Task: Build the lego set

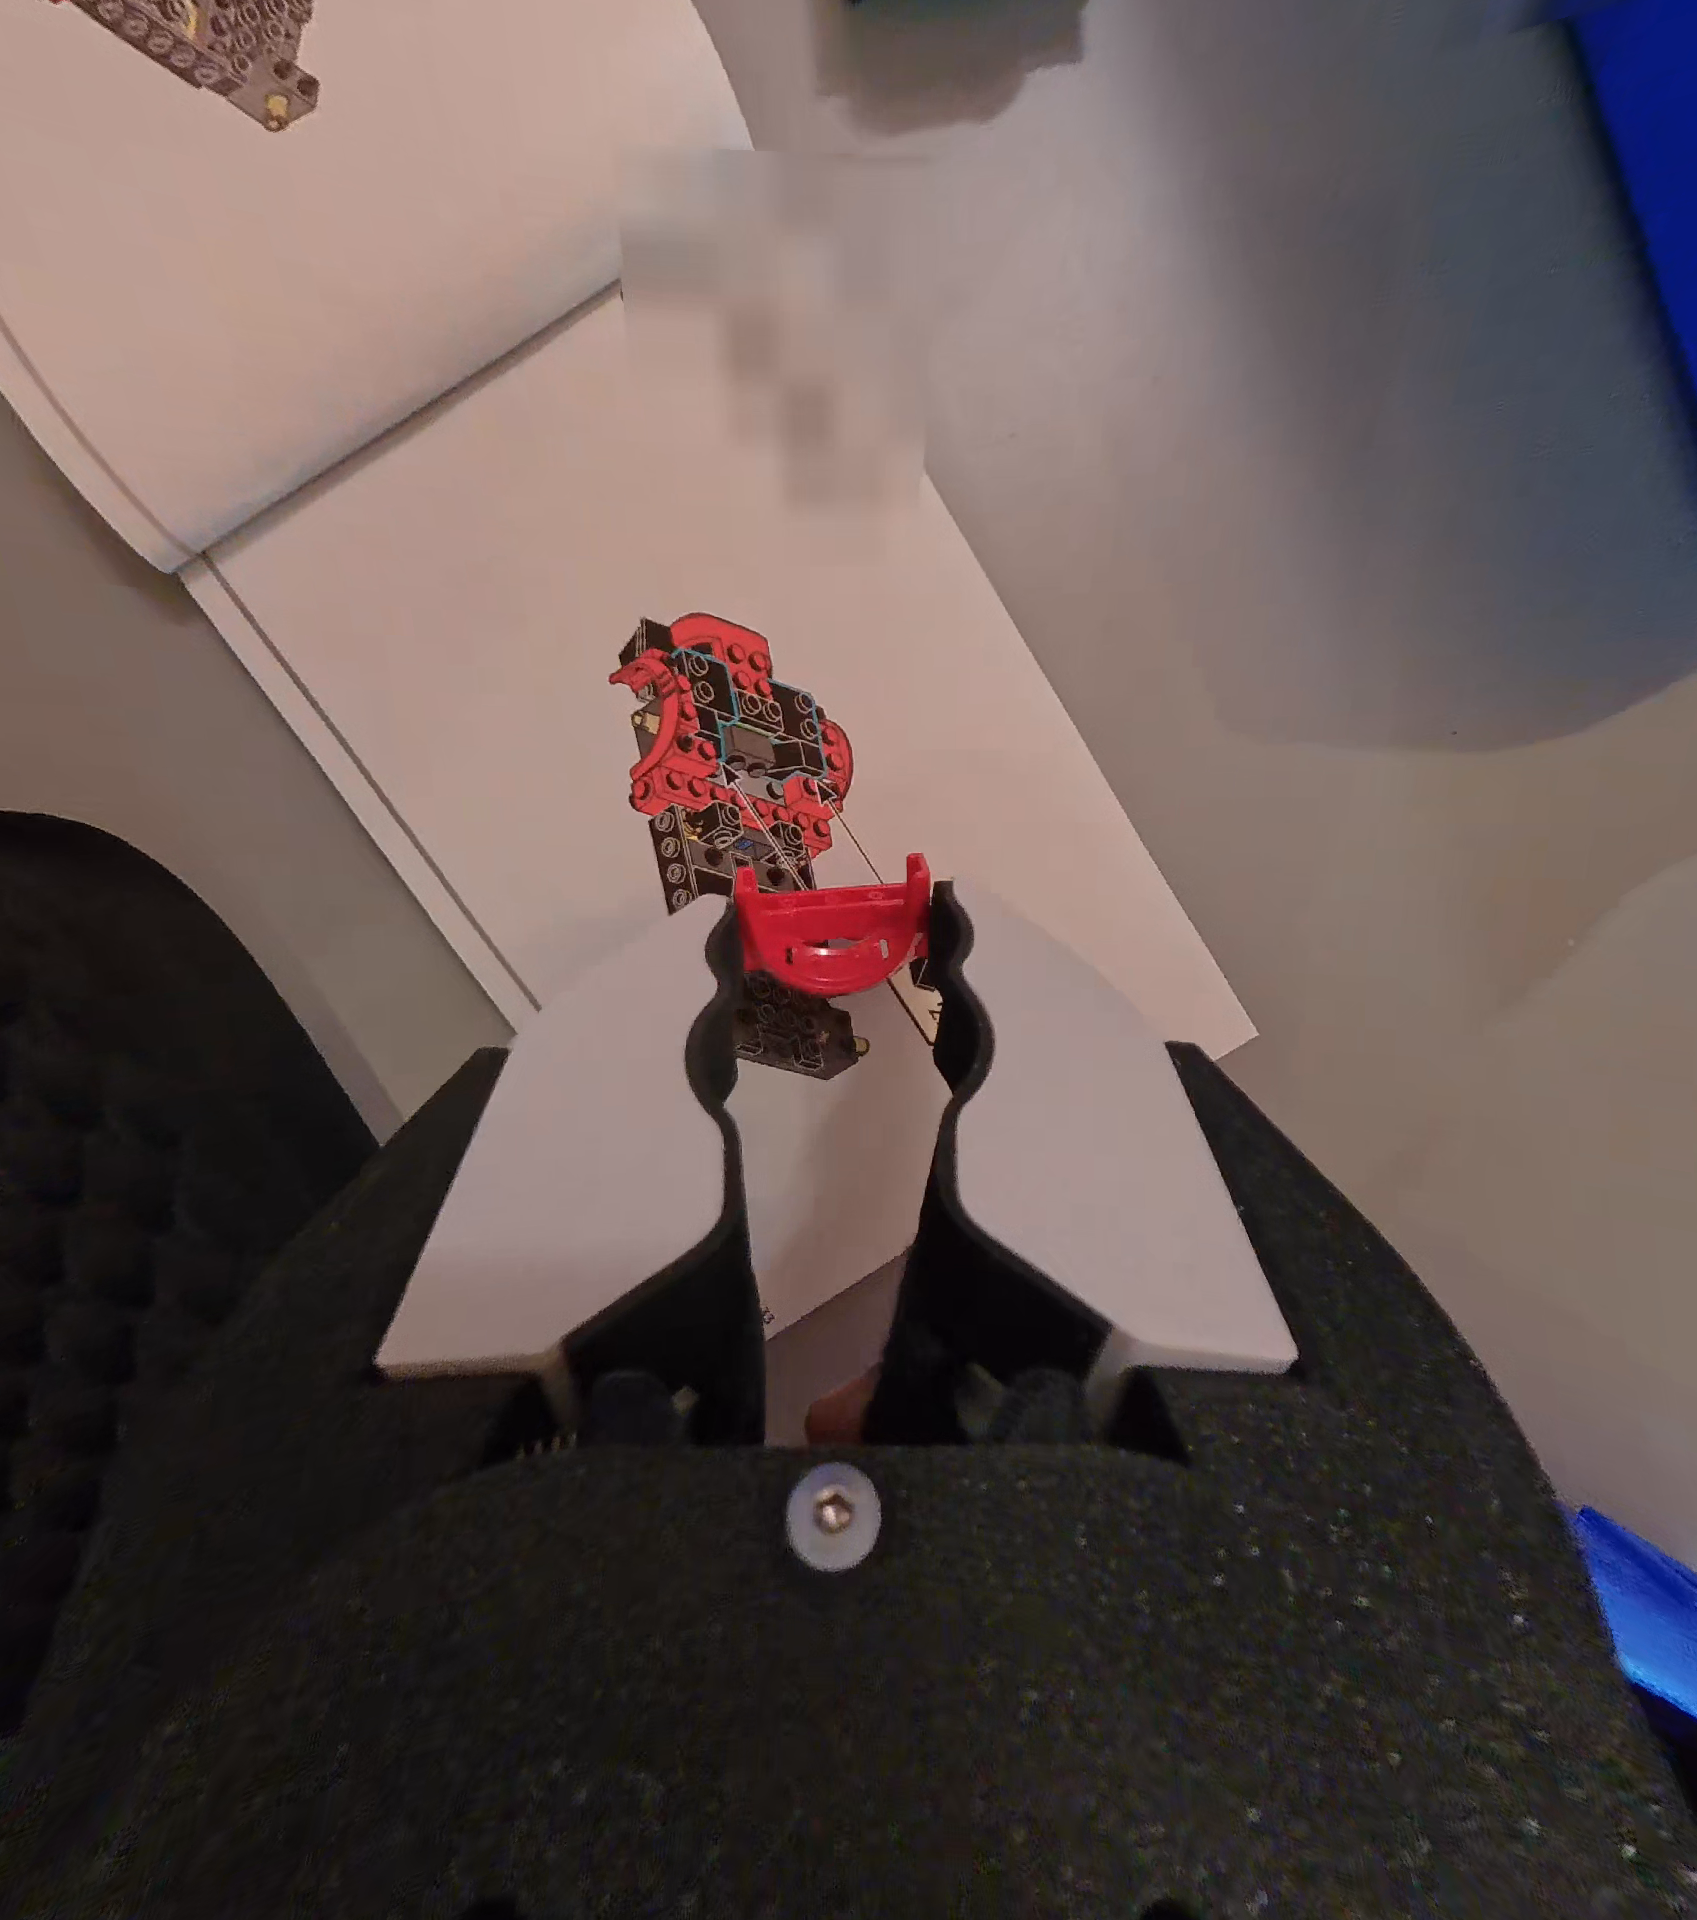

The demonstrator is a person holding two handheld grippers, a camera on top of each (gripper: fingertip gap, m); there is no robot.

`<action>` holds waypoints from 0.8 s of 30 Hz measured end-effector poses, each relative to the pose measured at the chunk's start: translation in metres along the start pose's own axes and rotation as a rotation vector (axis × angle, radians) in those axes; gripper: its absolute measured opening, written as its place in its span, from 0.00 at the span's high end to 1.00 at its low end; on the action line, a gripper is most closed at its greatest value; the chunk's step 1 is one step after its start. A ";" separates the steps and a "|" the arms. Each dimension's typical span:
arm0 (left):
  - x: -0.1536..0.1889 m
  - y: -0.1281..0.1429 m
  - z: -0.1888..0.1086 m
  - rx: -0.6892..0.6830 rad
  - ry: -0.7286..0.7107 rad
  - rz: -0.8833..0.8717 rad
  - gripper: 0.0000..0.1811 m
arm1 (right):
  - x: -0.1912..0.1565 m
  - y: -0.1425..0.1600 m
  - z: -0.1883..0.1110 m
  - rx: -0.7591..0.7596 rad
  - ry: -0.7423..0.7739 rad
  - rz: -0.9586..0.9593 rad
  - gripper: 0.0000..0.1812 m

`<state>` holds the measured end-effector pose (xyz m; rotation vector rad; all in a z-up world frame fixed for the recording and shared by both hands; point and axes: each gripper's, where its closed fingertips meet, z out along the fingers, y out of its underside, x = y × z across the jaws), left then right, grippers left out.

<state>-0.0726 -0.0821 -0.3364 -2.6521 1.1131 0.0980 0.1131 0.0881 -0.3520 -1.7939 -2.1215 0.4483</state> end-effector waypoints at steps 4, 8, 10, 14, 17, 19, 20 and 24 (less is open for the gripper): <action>-0.002 -0.001 0.007 -0.041 0.010 0.025 0.80 | 0.001 -0.002 0.002 0.026 0.002 -0.004 0.81; 0.006 -0.004 0.019 -0.043 0.088 0.025 0.81 | -0.003 -0.002 0.009 0.023 -0.035 0.000 0.81; 0.008 -0.005 0.024 -0.038 0.104 0.018 0.76 | -0.005 -0.003 0.009 0.026 -0.056 0.005 0.76; 0.010 -0.009 0.024 0.012 0.122 -0.006 0.66 | -0.007 -0.011 0.004 0.068 -0.088 0.030 0.71; 0.007 -0.013 0.017 0.076 0.097 -0.027 0.62 | -0.006 -0.023 -0.002 0.124 -0.103 0.048 0.65; 0.001 -0.018 0.009 0.141 0.047 -0.058 0.61 | -0.005 -0.038 -0.007 0.196 -0.111 0.068 0.61; -0.005 -0.021 0.004 0.187 0.005 -0.088 0.61 | -0.005 -0.049 -0.009 0.249 -0.117 0.076 0.58; -0.026 -0.034 -0.025 0.437 -0.163 -0.285 0.62 | -0.001 -0.100 -0.010 0.409 -0.114 0.085 0.49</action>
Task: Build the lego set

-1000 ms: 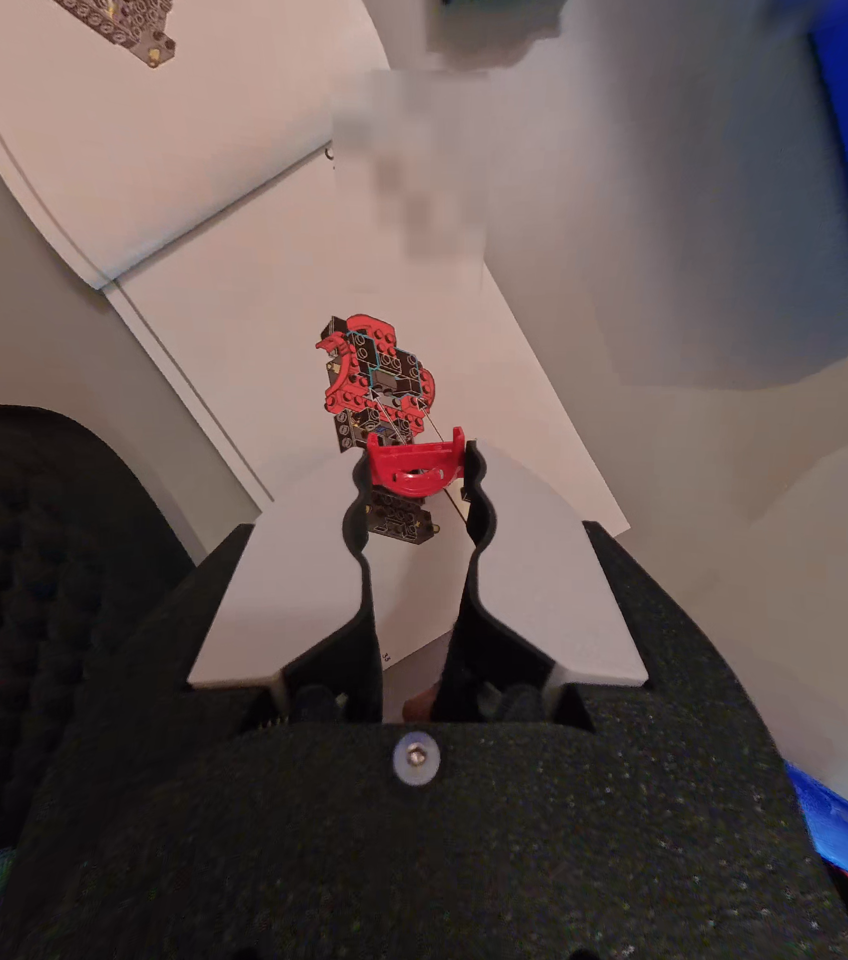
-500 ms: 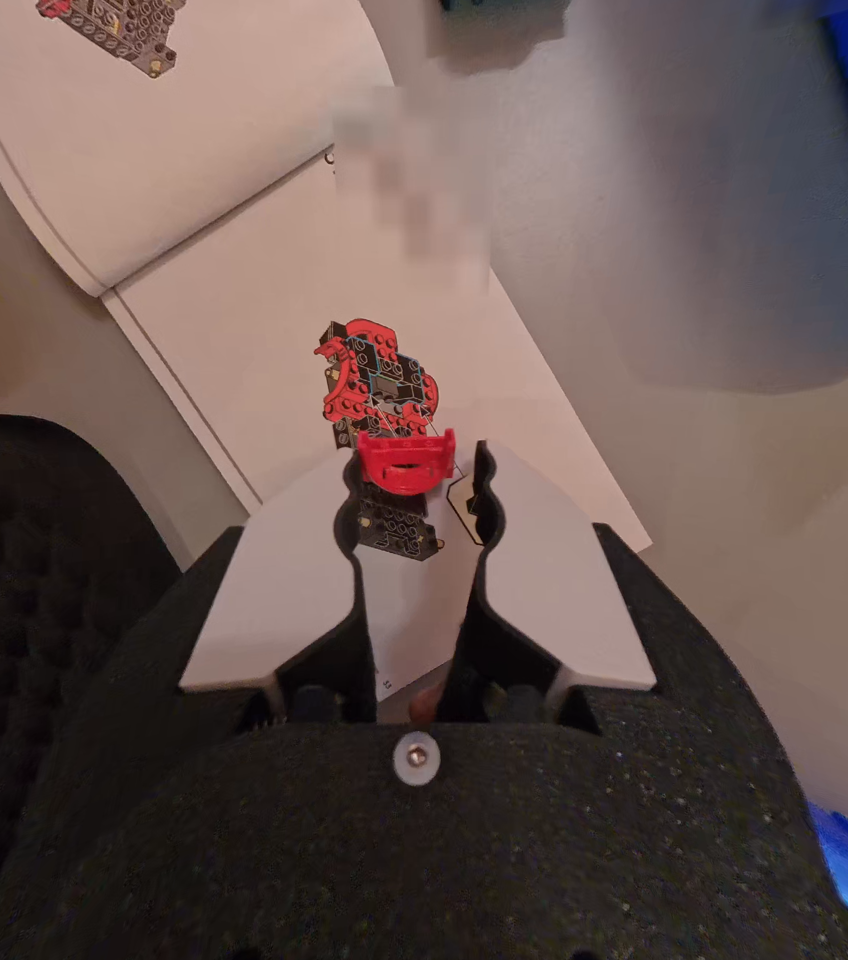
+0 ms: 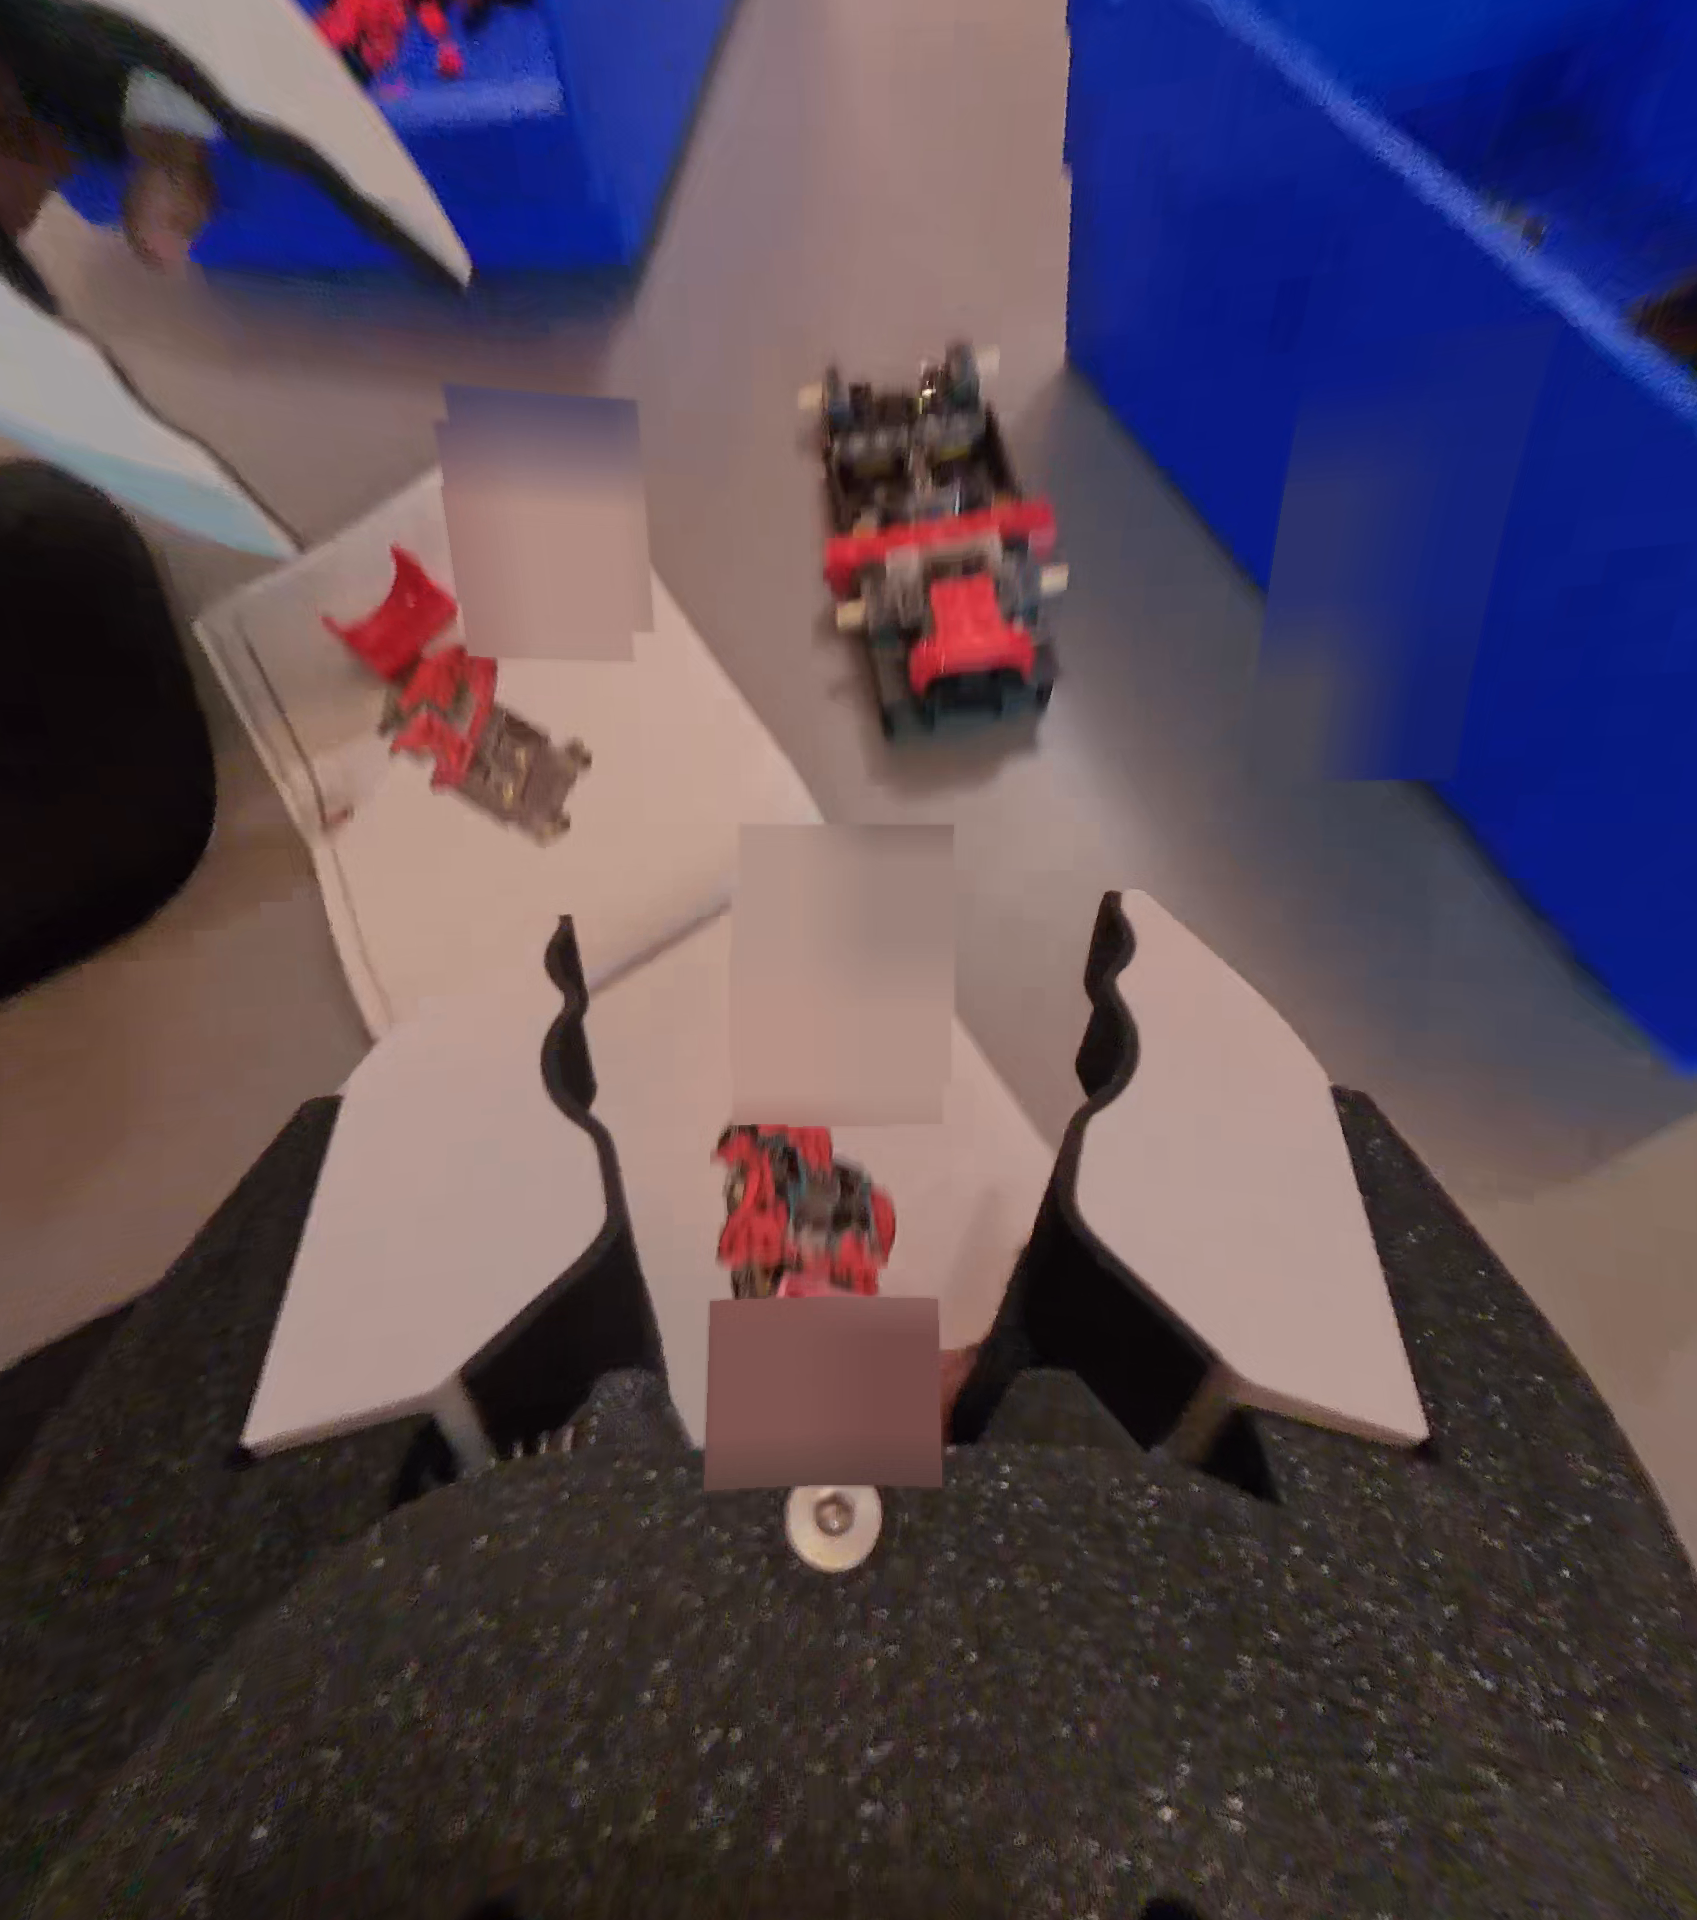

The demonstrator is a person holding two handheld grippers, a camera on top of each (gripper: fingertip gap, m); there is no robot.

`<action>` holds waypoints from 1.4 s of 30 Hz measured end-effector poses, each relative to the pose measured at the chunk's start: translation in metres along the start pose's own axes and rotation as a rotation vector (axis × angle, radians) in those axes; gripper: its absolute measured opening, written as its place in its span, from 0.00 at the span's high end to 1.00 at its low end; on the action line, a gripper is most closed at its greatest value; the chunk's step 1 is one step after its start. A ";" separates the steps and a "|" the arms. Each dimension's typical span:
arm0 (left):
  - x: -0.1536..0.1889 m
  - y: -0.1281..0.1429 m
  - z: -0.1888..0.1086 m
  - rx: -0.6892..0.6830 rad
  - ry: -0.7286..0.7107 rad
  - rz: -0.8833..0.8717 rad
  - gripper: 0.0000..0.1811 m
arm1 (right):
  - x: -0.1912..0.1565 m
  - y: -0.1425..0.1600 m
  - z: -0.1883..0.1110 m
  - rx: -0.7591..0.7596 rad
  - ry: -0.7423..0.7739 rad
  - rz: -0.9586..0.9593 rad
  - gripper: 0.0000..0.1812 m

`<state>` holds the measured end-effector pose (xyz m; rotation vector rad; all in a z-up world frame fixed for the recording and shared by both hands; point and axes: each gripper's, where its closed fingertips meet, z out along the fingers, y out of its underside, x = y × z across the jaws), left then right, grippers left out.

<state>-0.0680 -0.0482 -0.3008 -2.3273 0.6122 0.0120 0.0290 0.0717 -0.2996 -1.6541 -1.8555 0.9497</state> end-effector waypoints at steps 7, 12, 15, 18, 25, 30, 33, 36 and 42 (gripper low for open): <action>0.017 -0.004 -0.019 0.206 -0.082 -0.061 0.67 | 0.012 -0.037 0.077 -0.149 -0.023 -0.131 0.51; 0.024 -0.001 -0.019 0.267 -0.084 -0.079 0.69 | 0.024 -0.032 0.116 -0.320 -0.005 -0.205 0.55; 0.023 -0.001 -0.021 0.304 -0.083 -0.091 0.68 | 0.026 -0.033 0.128 -0.371 -0.016 -0.182 0.55; 0.022 -0.002 -0.023 0.328 -0.079 -0.096 0.68 | 0.030 -0.030 0.136 -0.421 -0.006 -0.161 0.53; 0.016 0.008 -0.024 0.303 -0.108 -0.073 0.68 | 0.029 -0.033 0.144 -0.417 -0.009 -0.181 0.58; 0.014 0.015 -0.026 0.288 -0.110 -0.074 0.68 | 0.026 -0.034 0.133 -0.385 0.007 -0.233 0.58; 0.013 0.022 -0.025 0.259 -0.122 -0.065 0.68 | 0.022 -0.037 0.116 -0.347 0.020 -0.242 0.58; 0.012 0.024 -0.023 0.247 -0.124 -0.059 0.68 | 0.017 -0.037 0.095 -0.303 0.036 -0.235 0.58; 0.016 0.026 -0.018 0.225 -0.111 -0.042 0.68 | -0.017 -0.022 0.053 -0.224 -0.021 -0.186 0.58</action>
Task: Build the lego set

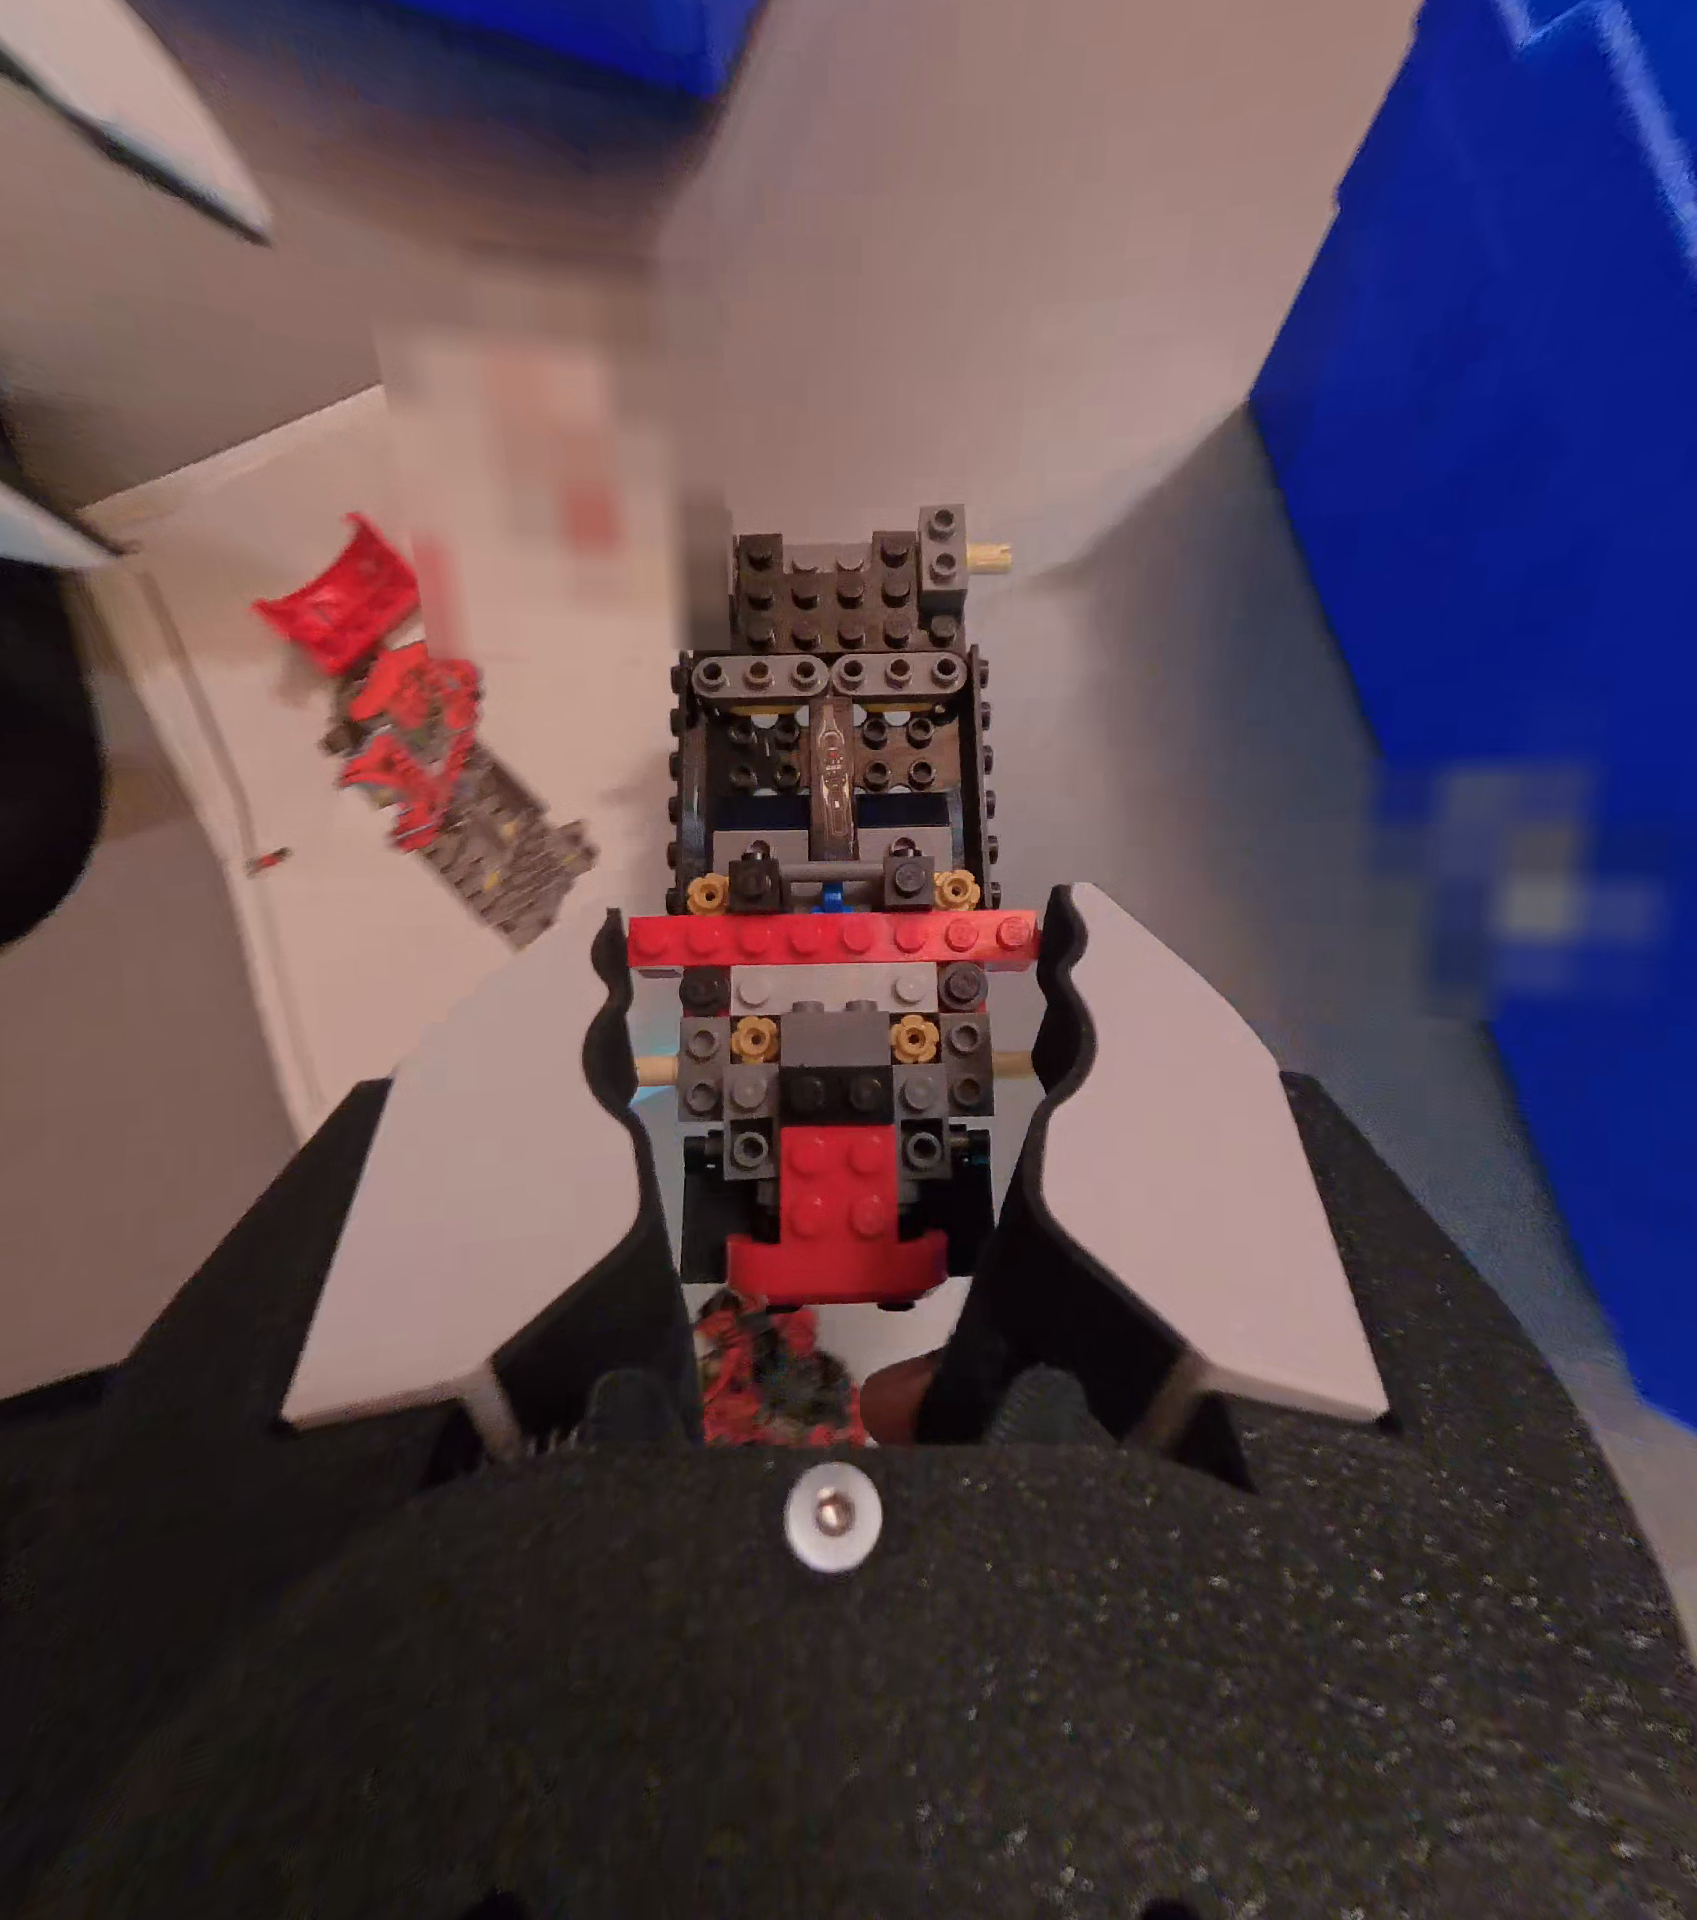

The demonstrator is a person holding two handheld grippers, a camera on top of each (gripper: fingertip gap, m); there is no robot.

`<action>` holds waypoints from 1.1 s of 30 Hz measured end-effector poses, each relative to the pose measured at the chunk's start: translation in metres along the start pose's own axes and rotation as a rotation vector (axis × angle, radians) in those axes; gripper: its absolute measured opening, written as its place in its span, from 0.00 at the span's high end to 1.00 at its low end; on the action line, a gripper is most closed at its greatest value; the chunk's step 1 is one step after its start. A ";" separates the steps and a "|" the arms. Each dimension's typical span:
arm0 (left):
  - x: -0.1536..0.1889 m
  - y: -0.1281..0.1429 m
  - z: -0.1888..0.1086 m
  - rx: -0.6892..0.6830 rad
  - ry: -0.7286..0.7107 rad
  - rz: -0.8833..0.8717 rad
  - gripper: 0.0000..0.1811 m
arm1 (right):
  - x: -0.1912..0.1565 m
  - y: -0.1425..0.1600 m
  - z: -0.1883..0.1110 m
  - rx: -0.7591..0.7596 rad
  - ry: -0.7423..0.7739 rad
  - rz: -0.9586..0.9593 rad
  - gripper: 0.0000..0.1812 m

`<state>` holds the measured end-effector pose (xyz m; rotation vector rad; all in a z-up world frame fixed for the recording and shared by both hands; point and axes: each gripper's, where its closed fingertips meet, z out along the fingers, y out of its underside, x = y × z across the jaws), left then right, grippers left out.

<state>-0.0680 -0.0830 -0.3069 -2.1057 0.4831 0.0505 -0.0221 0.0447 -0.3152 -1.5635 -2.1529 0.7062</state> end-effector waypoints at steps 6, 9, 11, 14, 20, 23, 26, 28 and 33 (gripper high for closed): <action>0.012 -0.001 0.005 -0.029 0.024 0.050 0.68 | -0.046 0.036 -0.008 -0.002 -0.089 -0.039 0.58; 0.019 -0.005 0.007 -0.037 0.040 0.076 0.68 | -0.058 0.049 -0.008 -0.011 -0.122 -0.076 0.58; 0.024 -0.008 0.007 -0.033 0.053 0.083 0.68 | -0.063 0.054 -0.008 -0.008 -0.147 -0.108 0.58; 0.030 -0.010 0.007 -0.035 0.069 0.089 0.68 | -0.065 0.062 -0.005 -0.020 -0.174 -0.172 0.58; 0.042 -0.015 0.007 -0.022 0.112 0.122 0.67 | -0.065 0.073 0.003 -0.047 -0.211 -0.286 0.58; 0.045 -0.015 0.009 -0.030 0.122 0.125 0.67 | -0.063 0.073 0.005 -0.041 -0.226 -0.299 0.58; 0.046 -0.015 0.010 -0.032 0.130 0.117 0.66 | -0.062 0.072 0.005 -0.032 -0.236 -0.298 0.58; 0.048 -0.016 0.012 -0.031 0.141 0.113 0.66 | -0.062 0.071 0.004 -0.019 -0.246 -0.292 0.58; 0.058 -0.019 0.020 -0.045 0.172 0.141 0.65 | -0.061 0.053 -0.024 0.139 -0.257 -0.204 0.56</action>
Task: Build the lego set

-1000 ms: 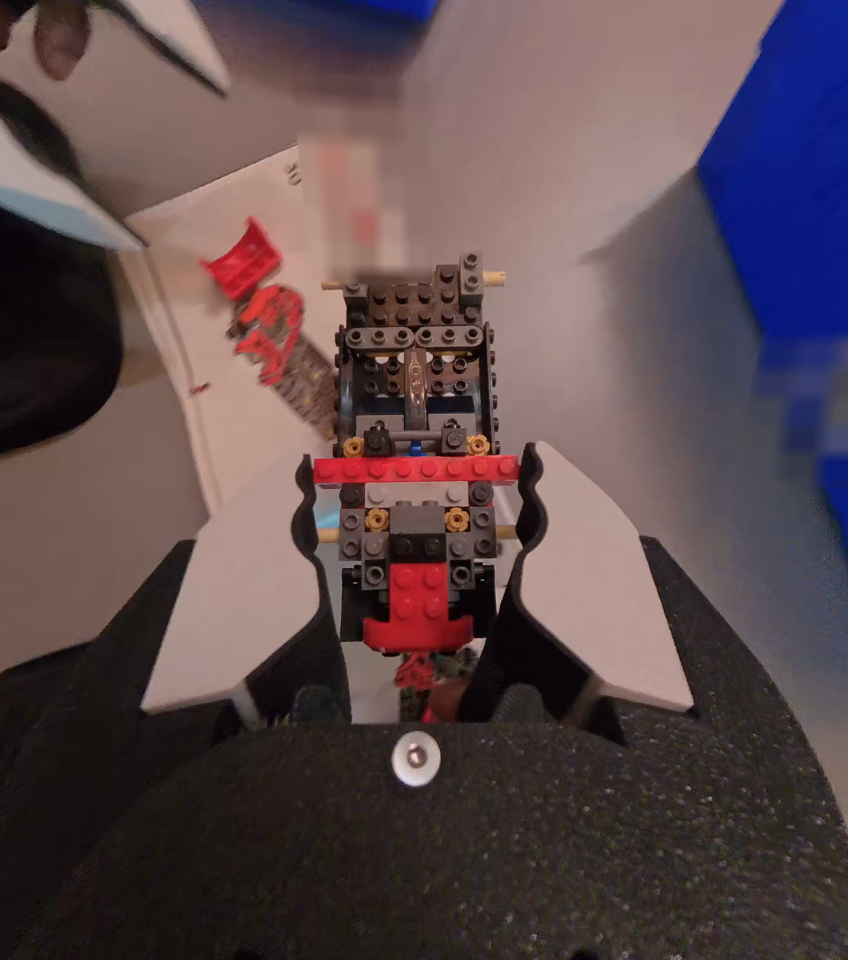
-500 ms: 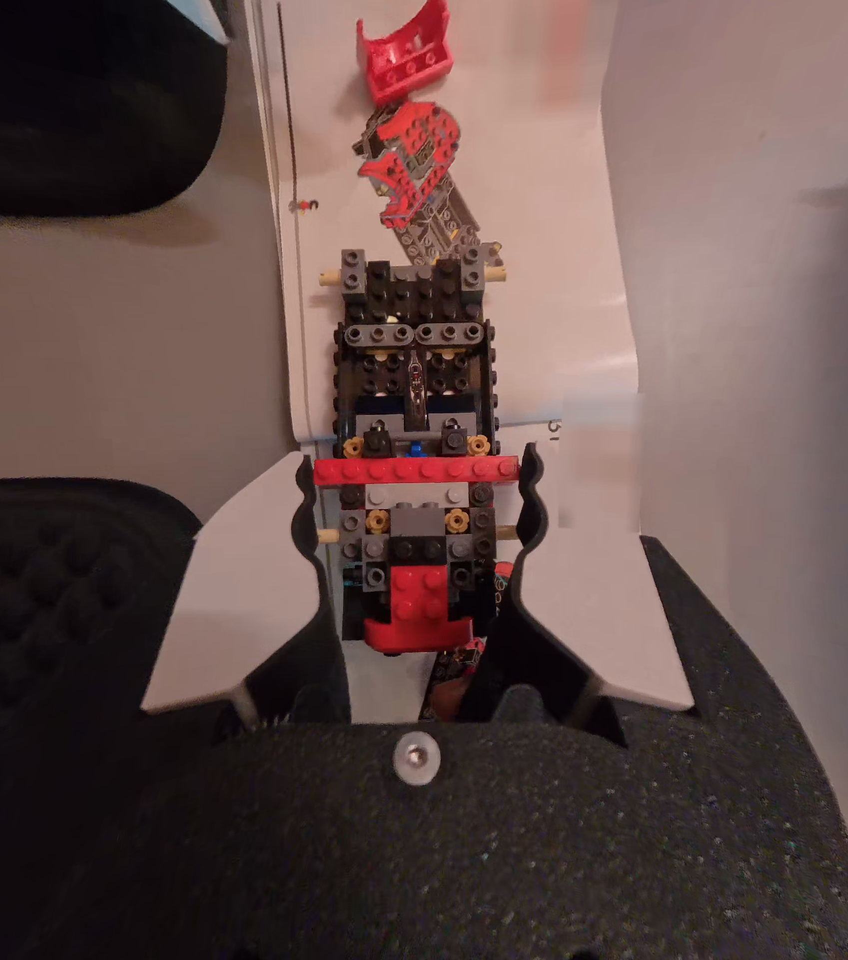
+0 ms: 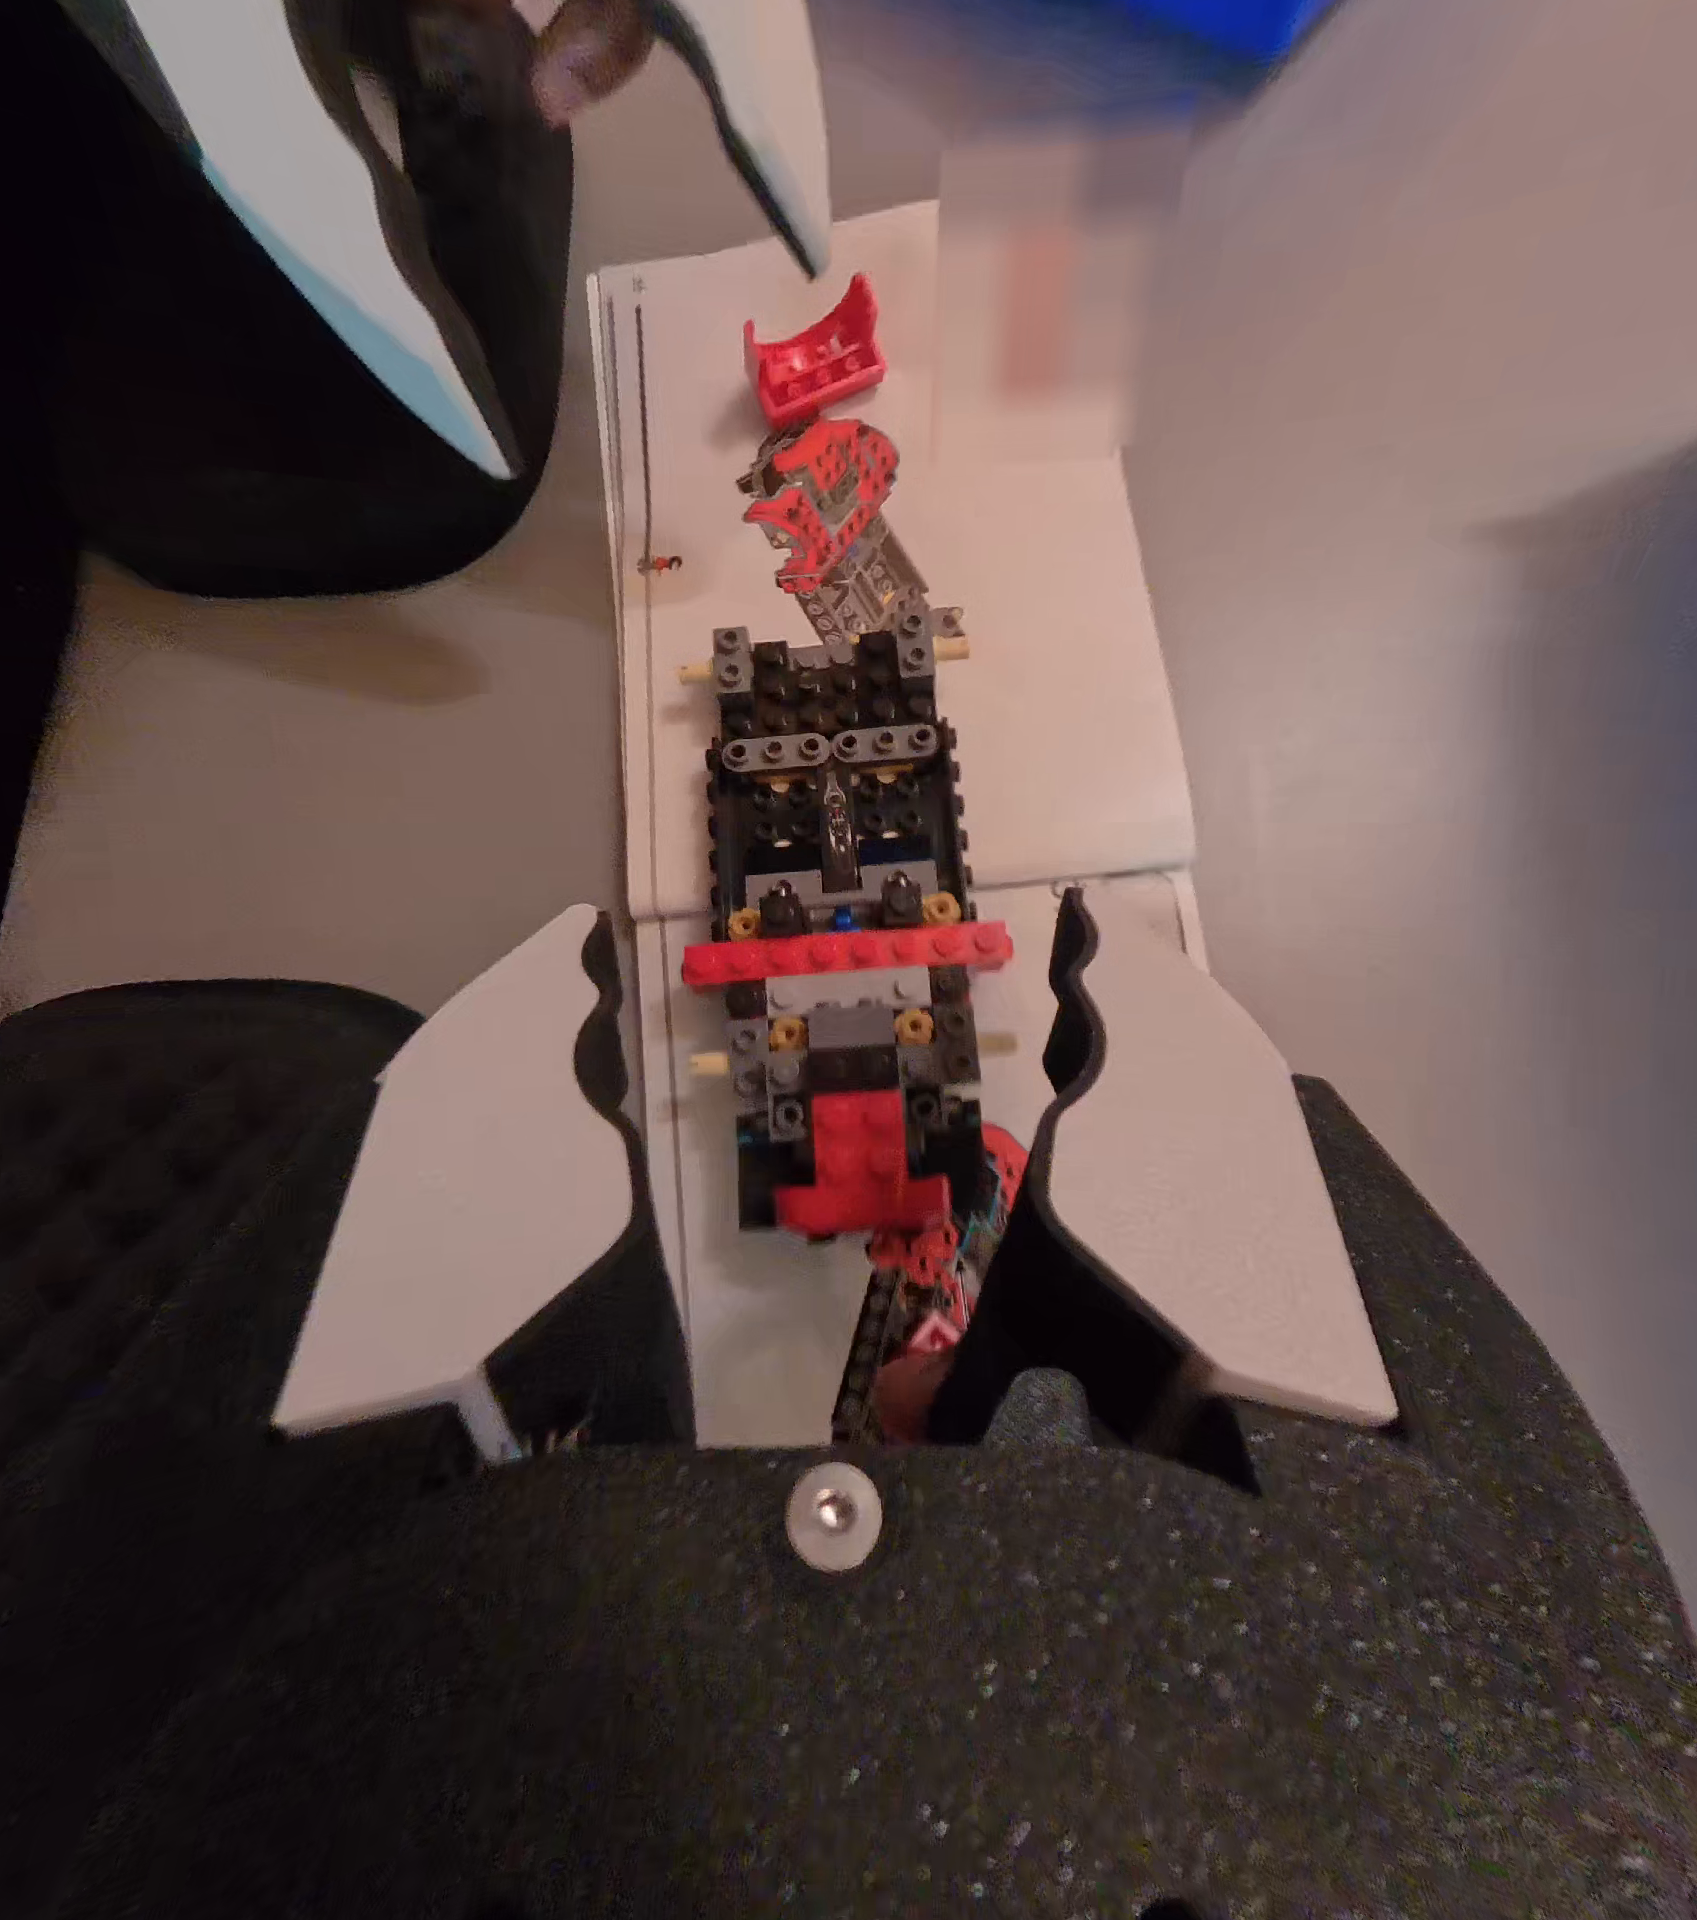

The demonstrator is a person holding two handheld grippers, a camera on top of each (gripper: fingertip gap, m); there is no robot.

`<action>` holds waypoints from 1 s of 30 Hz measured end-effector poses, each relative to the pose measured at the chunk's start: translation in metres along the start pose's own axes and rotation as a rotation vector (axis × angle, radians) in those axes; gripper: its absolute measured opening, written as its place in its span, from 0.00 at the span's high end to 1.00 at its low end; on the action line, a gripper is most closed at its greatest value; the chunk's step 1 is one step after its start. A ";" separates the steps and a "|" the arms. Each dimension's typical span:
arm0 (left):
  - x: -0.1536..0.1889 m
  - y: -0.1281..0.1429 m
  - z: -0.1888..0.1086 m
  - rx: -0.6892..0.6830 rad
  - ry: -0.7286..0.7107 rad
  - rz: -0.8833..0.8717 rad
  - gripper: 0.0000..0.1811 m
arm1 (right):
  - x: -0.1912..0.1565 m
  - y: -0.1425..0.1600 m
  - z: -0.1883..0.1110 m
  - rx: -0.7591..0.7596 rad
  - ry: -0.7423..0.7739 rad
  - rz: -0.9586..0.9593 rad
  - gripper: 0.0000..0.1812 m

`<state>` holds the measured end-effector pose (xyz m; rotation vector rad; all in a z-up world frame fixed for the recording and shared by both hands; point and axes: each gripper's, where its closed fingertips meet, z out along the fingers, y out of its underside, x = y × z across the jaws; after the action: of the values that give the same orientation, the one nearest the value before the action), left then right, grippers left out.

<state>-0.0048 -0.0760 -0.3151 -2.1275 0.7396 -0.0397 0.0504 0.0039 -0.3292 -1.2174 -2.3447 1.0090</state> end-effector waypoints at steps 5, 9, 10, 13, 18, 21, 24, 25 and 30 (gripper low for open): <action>0.009 -0.011 0.010 0.006 0.034 0.028 0.64 | 0.002 0.027 -0.041 -0.055 0.130 0.053 0.58; 0.011 -0.025 0.014 0.053 0.014 0.021 0.68 | 0.016 0.061 -0.067 -0.102 0.282 0.198 0.77; 0.009 -0.029 0.013 0.074 -0.008 0.021 0.70 | 0.021 0.067 -0.071 -0.095 0.316 0.268 0.85; 0.002 -0.041 0.006 0.155 -0.099 0.016 0.75 | 0.020 0.076 -0.070 -0.050 0.334 0.438 0.82; -0.004 -0.044 -0.005 0.237 -0.166 -0.045 0.76 | 0.021 0.092 -0.051 -0.067 0.400 0.523 0.68; -0.001 -0.039 -0.005 0.237 -0.156 -0.045 0.75 | 0.025 0.090 -0.042 -0.043 0.408 0.505 0.78; -0.006 -0.038 -0.009 0.262 -0.213 0.019 0.72 | 0.030 0.082 -0.045 0.001 0.410 0.503 0.81; -0.011 -0.039 -0.013 0.280 -0.251 0.048 0.71 | 0.030 0.072 -0.049 0.054 0.400 0.498 0.81; -0.016 -0.050 -0.031 0.435 -0.271 0.193 0.74 | -0.007 -0.023 -0.067 0.492 -0.027 0.582 0.81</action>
<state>-0.0026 -0.0675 -0.2548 -1.6035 0.6973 0.1736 0.0783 0.0190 -0.2648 -1.6942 -1.6121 1.6613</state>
